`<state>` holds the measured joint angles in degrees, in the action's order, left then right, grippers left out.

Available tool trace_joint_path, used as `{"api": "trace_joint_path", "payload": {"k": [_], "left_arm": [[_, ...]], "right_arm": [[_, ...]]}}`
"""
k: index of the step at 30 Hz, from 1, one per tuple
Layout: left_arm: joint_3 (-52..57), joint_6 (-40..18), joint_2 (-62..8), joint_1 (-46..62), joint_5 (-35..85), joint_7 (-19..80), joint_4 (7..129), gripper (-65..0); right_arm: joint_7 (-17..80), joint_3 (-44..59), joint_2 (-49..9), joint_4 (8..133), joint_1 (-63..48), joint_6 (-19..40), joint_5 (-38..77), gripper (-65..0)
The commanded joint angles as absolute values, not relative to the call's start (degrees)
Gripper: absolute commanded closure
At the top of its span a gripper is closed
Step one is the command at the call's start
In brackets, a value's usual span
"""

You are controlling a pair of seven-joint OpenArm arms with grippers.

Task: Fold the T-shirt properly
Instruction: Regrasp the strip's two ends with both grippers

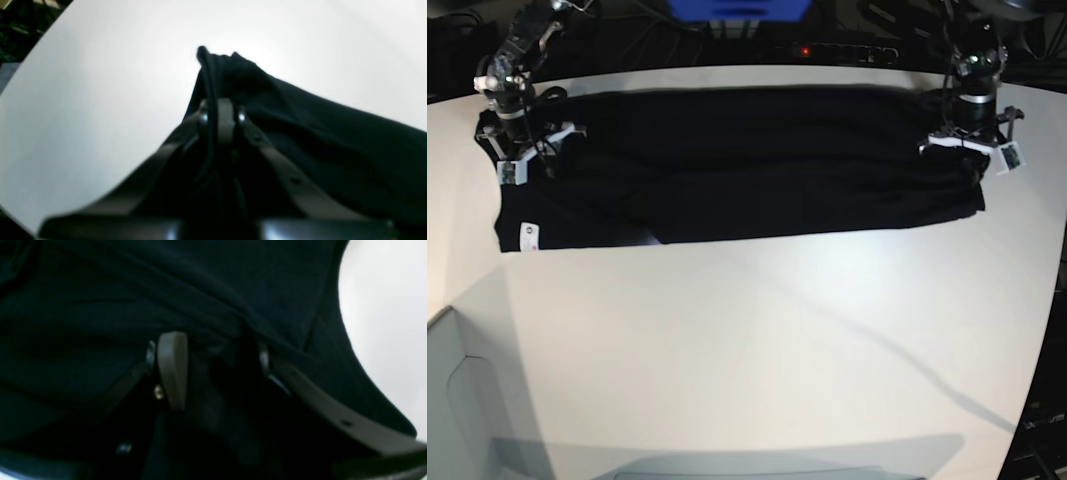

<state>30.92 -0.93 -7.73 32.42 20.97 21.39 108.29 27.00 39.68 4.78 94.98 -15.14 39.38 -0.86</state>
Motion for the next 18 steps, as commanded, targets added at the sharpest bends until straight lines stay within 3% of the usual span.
{"api": "trace_joint_path", "payload": {"k": [1,3,7,9,18], "left_arm": [[31.9,-0.3,-8.1,32.1,20.8,20.3,108.0,-0.5],[32.0,-0.3,-8.1,31.1,20.8,20.3,106.2,-4.8],[32.0,-0.3,-8.1,30.3,20.8,20.3,104.5,-28.0],[32.0,-0.3,-8.1,30.3,20.8,19.9,103.4,-36.4],[31.4,-0.3,-10.9,27.2,20.9,19.8,95.1,-38.4]], "right_arm": [[26.7,39.8,4.4,95.7,-15.1,40.0,-0.4,-27.3],[26.7,39.8,4.4,95.7,-15.1,40.0,-0.4,-27.3],[26.8,39.7,4.4,95.7,-15.1,40.0,-0.4,-27.3],[26.7,39.7,4.4,95.7,-15.1,40.0,-0.4,-27.3],[26.8,39.7,3.7,95.7,-15.1,40.0,-0.4,-27.3]]}}
